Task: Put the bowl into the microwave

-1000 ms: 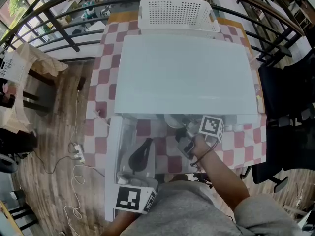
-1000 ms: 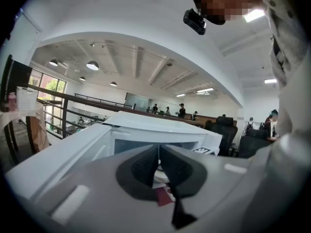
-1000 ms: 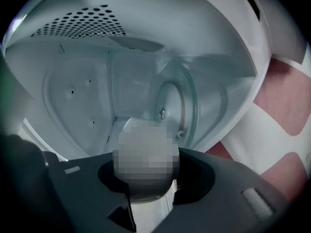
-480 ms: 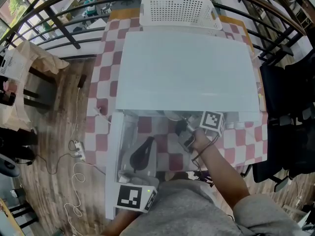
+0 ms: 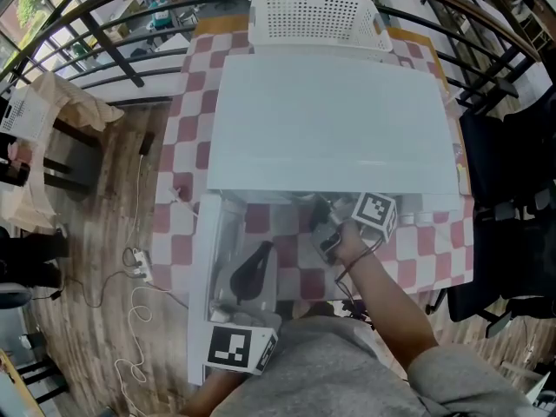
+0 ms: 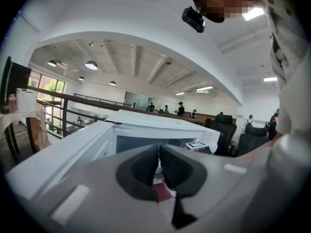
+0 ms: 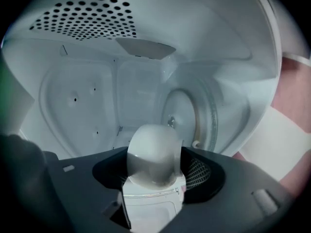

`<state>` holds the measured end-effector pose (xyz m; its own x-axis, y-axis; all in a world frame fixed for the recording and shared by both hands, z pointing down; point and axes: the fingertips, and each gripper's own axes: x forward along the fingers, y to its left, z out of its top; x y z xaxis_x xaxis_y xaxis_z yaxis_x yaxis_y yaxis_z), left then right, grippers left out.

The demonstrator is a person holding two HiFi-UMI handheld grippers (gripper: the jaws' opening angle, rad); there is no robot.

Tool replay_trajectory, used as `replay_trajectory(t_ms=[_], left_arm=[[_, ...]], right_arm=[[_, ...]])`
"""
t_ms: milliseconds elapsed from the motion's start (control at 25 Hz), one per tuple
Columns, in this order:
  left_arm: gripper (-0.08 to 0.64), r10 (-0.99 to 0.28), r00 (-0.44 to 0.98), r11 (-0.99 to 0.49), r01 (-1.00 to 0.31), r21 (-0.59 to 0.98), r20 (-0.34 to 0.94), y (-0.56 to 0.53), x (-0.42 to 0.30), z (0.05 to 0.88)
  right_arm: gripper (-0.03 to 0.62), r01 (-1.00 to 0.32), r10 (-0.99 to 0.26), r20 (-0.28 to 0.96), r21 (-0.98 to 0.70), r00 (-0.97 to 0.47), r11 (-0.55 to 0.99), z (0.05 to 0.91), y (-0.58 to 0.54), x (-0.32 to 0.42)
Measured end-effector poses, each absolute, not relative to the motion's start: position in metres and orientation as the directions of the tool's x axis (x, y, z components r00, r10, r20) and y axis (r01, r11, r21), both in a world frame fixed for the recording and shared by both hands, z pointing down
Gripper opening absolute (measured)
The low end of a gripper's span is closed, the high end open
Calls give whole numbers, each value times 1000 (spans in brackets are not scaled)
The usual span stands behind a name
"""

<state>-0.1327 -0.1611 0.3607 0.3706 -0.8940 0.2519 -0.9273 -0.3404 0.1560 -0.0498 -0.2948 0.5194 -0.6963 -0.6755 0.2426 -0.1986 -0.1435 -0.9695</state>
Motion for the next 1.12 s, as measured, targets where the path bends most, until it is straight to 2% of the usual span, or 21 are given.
replay_trajectory(t_ms=[240, 640, 1040, 1120], left_arm=[[17, -891, 377, -346, -925, 157, 254, -159, -134, 361], [17, -884, 392, -362, -919, 158, 254, -161, -132, 362], [17, -886, 387, -357, -921, 156, 257, -162, -135, 362], [17, -885, 387, -356, -921, 156, 259, -162, -135, 362]], right_arm=[[297, -228, -681, 265, -963, -682, -146, 518, -289, -42], [352, -342, -715, 316, -933, -624, -114, 516, -290, -31], [391, -390, -835, 236, -921, -497, -28, 506, -297, -10], [391, -443, -849, 215, -896, -482, 24, 501, -297, -10]])
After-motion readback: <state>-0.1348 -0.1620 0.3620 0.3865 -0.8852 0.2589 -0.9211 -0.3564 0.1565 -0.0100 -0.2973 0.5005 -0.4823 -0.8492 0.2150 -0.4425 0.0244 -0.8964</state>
